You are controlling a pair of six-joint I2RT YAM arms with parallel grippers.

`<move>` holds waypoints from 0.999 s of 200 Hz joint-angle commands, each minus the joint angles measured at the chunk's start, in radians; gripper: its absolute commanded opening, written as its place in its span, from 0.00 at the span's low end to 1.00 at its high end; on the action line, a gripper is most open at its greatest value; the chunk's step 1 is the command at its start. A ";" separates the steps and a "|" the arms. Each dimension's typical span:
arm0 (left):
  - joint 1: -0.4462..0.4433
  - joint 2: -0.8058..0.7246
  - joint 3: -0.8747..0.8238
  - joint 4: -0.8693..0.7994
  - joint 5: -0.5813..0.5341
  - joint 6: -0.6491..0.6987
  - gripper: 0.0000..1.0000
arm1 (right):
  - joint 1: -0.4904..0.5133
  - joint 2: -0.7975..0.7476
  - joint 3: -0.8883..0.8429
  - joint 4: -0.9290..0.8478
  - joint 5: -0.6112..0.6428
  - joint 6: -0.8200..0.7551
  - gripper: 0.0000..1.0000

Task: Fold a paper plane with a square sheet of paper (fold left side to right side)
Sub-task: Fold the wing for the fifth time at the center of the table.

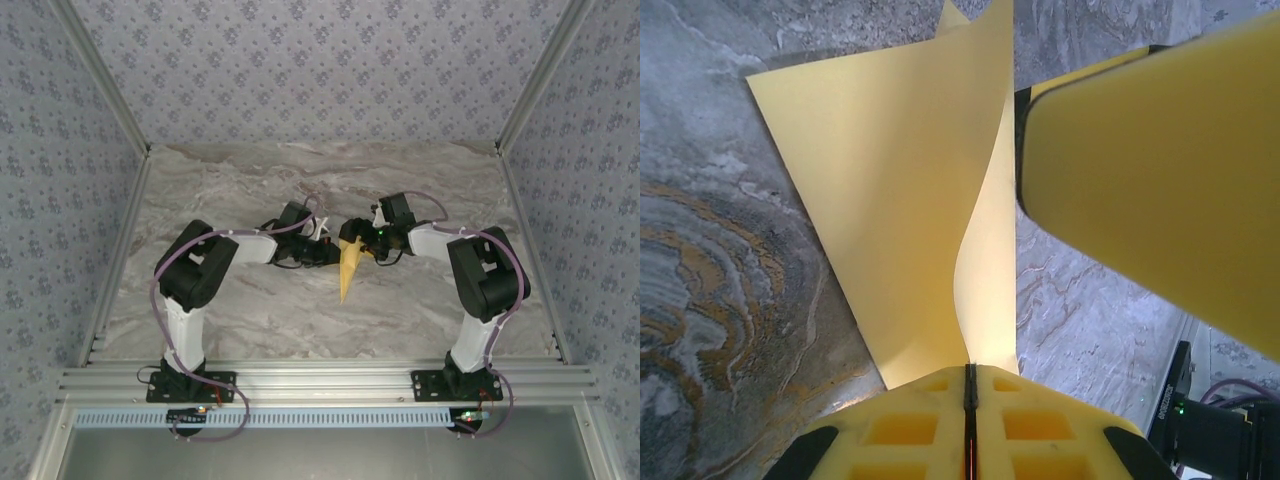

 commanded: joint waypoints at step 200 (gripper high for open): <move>0.005 0.071 0.017 0.009 -0.004 0.037 0.08 | -0.011 -0.063 -0.033 -0.030 -0.019 -0.003 0.86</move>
